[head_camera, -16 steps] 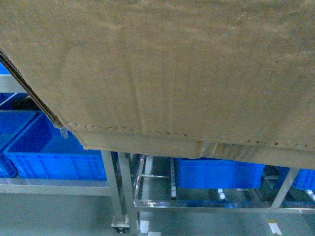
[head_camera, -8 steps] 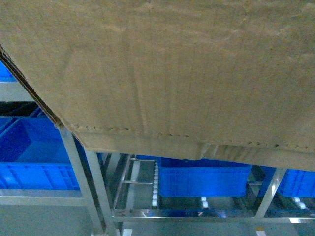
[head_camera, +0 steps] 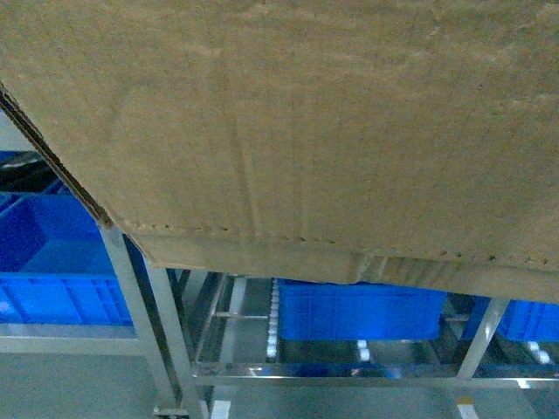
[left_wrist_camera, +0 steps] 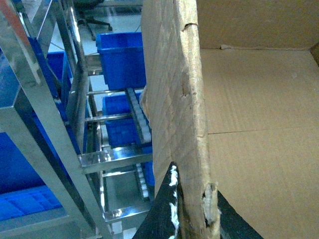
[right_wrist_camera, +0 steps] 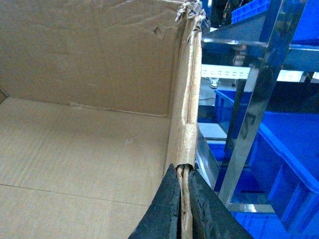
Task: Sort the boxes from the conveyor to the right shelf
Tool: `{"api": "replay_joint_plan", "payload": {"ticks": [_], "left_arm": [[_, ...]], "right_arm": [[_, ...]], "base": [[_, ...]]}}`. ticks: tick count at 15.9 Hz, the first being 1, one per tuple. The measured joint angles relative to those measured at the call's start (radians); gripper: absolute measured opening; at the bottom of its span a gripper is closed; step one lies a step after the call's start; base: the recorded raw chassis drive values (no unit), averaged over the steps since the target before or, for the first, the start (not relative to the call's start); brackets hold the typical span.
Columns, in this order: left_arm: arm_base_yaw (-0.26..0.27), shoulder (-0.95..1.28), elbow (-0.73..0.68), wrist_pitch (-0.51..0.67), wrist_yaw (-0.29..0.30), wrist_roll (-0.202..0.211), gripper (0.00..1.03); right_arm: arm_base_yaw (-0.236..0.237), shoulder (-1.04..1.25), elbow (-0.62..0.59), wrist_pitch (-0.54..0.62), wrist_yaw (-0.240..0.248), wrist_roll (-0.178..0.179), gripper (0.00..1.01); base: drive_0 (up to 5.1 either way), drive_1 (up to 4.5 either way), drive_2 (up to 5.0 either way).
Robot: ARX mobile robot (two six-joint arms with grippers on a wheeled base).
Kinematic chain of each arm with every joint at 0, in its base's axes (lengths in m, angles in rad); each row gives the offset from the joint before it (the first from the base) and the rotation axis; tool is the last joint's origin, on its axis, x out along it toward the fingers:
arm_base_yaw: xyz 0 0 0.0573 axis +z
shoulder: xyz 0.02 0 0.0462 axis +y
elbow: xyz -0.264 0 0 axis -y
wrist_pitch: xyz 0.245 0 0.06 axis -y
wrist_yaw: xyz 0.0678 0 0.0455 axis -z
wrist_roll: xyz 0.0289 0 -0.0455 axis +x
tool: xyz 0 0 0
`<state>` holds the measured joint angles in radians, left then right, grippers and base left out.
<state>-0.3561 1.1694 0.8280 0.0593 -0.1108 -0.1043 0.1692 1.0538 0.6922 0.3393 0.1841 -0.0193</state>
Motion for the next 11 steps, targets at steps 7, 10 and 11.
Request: {"api": "replay_joint_plan", "payload": {"ticks": [7,10,11], "left_arm": [[0.000,0.000,0.000,0.001,0.000,0.000,0.04],[0.000,0.001,0.000,-0.005,0.001,0.000,0.04],[0.000,0.000,0.000,-0.002,0.002,0.000,0.04]], "right_arm": [[0.000,0.000,0.000,0.000,0.000,0.000,0.02],[0.000,0.001,-0.002,-0.003,0.000,0.000,0.02],[0.000,0.000,-0.002,-0.001,0.000,0.000,0.02]], "base": [[0.0,0.00,0.0],[0.0,0.00,0.0],[0.0,0.00,0.0]]}}
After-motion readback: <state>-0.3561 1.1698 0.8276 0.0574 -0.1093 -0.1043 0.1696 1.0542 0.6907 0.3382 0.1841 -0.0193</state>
